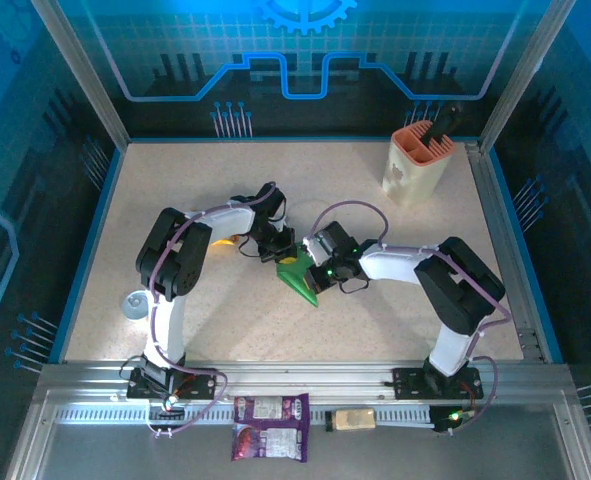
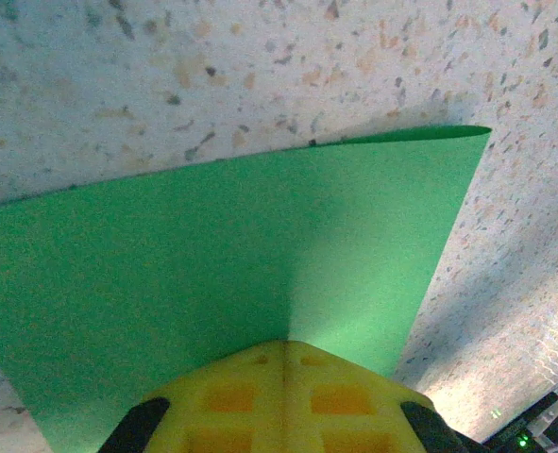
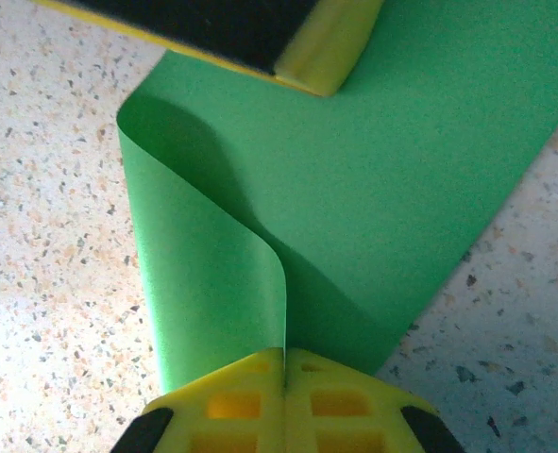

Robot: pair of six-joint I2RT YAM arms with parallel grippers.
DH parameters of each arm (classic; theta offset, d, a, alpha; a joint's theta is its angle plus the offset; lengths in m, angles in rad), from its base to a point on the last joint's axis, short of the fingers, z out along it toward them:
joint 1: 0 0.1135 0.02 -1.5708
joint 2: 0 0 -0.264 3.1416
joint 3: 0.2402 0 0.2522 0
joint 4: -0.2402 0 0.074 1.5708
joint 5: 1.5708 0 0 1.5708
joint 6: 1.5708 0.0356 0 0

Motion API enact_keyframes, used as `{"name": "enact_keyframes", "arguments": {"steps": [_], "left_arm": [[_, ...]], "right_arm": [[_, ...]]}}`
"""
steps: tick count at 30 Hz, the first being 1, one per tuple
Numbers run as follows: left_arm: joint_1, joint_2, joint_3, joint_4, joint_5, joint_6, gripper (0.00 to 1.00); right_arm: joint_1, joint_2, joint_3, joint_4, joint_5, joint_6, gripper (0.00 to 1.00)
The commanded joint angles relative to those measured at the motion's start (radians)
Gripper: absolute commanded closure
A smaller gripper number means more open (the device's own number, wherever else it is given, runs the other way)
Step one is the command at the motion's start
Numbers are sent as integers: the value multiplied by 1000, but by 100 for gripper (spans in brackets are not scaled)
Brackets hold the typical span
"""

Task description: Fold a paper plane with a square sheet of paper (pick it up from the middle)

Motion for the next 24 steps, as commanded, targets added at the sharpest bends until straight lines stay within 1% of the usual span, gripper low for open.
{"name": "enact_keyframes", "arguments": {"steps": [1,4,8,12,18,21,24], "left_arm": [[-5,-4,-8,-25,-10,-5,94],[-4,-50,-12,-21,-18,-21,93],[4,-130,-41,-2,-50,-54,86],[24,-224,-109,30,-88,-108,81],[45,-365,-265,152,-86,-234,81],[38,-411,-343,248,-47,-322,81],[13,-426,-391,304,-25,-377,83]], "right_arm": [[-7,32,-8,-26,-3,16,100],[-6,41,-6,-26,-4,19,100],[-6,42,3,-37,-3,27,100],[-5,44,19,-56,5,54,100],[0,71,41,-67,19,143,100],[3,88,52,-51,15,181,100],[6,108,74,-47,12,195,100]]}}
